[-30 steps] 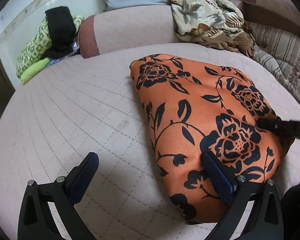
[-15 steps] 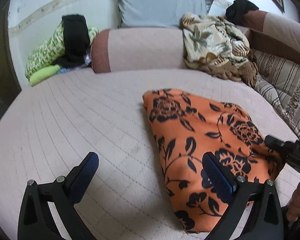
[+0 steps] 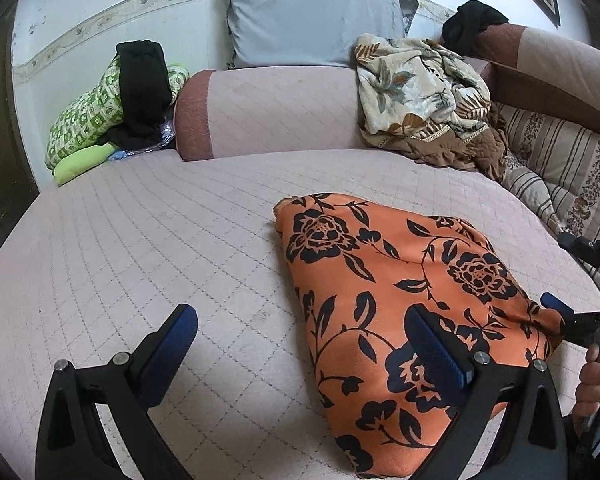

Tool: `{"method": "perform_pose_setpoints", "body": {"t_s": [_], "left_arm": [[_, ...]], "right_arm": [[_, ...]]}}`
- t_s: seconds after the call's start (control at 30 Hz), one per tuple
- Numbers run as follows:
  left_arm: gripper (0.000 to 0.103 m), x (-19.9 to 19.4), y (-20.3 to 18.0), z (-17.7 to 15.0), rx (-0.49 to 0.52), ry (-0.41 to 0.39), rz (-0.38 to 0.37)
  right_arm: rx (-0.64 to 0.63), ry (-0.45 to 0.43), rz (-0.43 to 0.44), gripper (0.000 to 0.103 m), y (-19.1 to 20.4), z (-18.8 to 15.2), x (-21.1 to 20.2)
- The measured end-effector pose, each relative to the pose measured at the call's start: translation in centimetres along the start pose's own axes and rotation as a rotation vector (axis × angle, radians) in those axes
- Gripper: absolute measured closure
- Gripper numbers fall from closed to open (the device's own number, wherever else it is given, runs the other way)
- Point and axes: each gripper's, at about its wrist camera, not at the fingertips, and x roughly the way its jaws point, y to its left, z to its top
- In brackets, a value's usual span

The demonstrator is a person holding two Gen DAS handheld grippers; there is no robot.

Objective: Fold small clothes

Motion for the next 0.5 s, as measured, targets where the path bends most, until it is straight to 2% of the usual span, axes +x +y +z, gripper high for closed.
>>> {"method": "perform_pose_setpoints", "body": {"t_s": [0.1, 0.2, 0.5], "left_arm": [[0.000, 0.3, -0.2, -0.1, 0.008, 0.008, -0.004], [0.000, 0.6, -0.4, -0.1, 0.013, 0.019, -0.006], [0.000, 1.6, -0.7, -0.4, 0.014, 0.058, -0.022]], "right_arm": [[0.061, 0.040, 0.009, 0.006, -1.3, 0.2, 0.7], [0.081, 0.043, 0.010, 0.007, -1.8, 0.4, 0.7], [0.042, 0.086, -0.020, 0.007, -1.6, 0.1, 1.6]]}}
